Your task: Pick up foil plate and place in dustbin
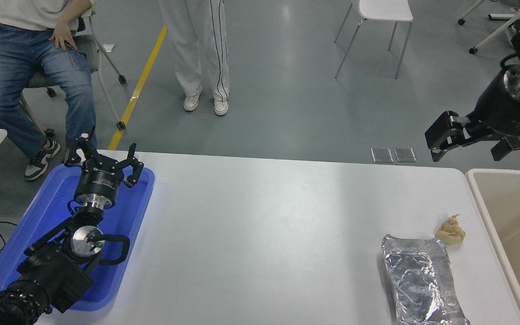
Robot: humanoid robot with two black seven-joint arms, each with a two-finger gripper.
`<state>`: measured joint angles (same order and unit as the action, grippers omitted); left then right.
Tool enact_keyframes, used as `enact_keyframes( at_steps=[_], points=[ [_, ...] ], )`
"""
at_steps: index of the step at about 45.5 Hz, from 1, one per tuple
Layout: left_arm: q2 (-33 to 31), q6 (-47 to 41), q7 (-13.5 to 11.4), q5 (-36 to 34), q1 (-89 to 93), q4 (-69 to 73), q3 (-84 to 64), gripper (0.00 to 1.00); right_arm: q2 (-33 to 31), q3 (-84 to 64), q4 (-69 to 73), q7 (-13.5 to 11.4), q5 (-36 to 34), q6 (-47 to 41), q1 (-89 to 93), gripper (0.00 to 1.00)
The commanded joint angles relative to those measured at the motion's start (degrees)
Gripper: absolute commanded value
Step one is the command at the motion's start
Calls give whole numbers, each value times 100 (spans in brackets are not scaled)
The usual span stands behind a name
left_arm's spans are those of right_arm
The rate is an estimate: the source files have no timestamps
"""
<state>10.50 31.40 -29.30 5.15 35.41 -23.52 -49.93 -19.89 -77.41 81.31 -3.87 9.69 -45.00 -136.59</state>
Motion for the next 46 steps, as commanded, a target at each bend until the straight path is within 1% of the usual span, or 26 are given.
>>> enact_keyframes(
  at_steps=[1,46],
  points=[
    [5,6,-5,-6,1,-4,1,100,11,16,8,0,-3,0,10,100],
    [5,6,-5,3,-7,-4,1,100,37,69,-1,0,-3,0,10,100]
  ],
)
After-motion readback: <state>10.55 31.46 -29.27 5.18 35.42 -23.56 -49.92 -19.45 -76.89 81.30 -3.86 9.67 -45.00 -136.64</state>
